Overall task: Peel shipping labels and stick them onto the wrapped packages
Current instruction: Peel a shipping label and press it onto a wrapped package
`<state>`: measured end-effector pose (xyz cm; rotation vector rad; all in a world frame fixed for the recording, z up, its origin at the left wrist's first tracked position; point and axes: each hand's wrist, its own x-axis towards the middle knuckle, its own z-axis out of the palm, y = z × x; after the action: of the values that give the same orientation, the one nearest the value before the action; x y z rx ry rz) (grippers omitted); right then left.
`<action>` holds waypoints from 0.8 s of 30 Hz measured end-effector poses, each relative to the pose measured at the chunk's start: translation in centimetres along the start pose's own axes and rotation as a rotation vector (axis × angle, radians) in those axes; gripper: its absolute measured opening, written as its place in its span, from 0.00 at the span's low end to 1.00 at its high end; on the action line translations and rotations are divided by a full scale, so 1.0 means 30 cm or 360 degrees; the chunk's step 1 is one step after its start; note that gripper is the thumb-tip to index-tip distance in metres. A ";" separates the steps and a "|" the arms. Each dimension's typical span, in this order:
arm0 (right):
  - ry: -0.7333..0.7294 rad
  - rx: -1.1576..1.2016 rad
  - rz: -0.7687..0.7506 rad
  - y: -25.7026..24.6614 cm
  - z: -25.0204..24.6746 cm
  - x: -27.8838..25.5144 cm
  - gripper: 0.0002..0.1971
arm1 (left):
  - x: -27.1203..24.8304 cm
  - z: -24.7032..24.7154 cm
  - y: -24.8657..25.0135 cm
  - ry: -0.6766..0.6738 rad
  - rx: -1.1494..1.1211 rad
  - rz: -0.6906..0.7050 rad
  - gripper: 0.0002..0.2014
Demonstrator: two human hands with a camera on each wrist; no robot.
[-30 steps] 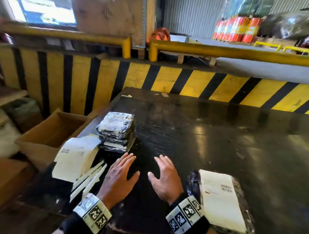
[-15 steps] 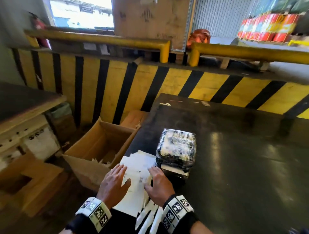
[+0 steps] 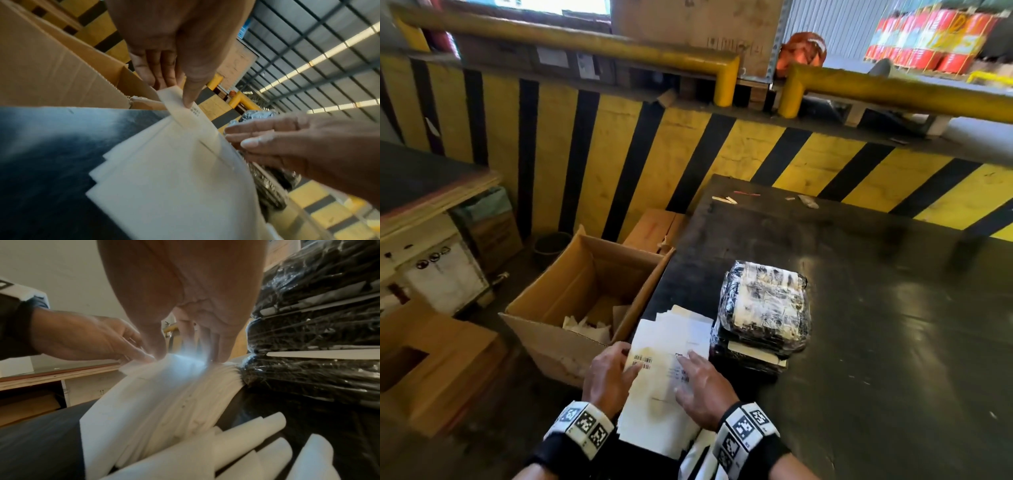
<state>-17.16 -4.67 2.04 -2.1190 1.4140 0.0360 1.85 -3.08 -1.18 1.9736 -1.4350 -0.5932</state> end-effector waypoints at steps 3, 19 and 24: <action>0.0060 0.0146 -0.0024 0.009 -0.020 -0.002 0.29 | 0.011 -0.035 0.005 -0.0078 -0.0417 0.0041 0.13; 0.0482 0.1669 -0.0124 -0.038 -0.188 -0.161 0.05 | 0.001 -0.253 0.255 -0.0194 -0.1520 0.0183 0.15; 0.0531 0.1735 -0.0195 -0.046 -0.221 -0.210 0.05 | 0.002 -0.240 0.280 -0.0246 -0.1619 0.0189 0.20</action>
<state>-20.64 -2.22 10.25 -1.2899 1.0615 -0.9494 1.07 -3.39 9.83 1.0437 -0.9907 -1.1496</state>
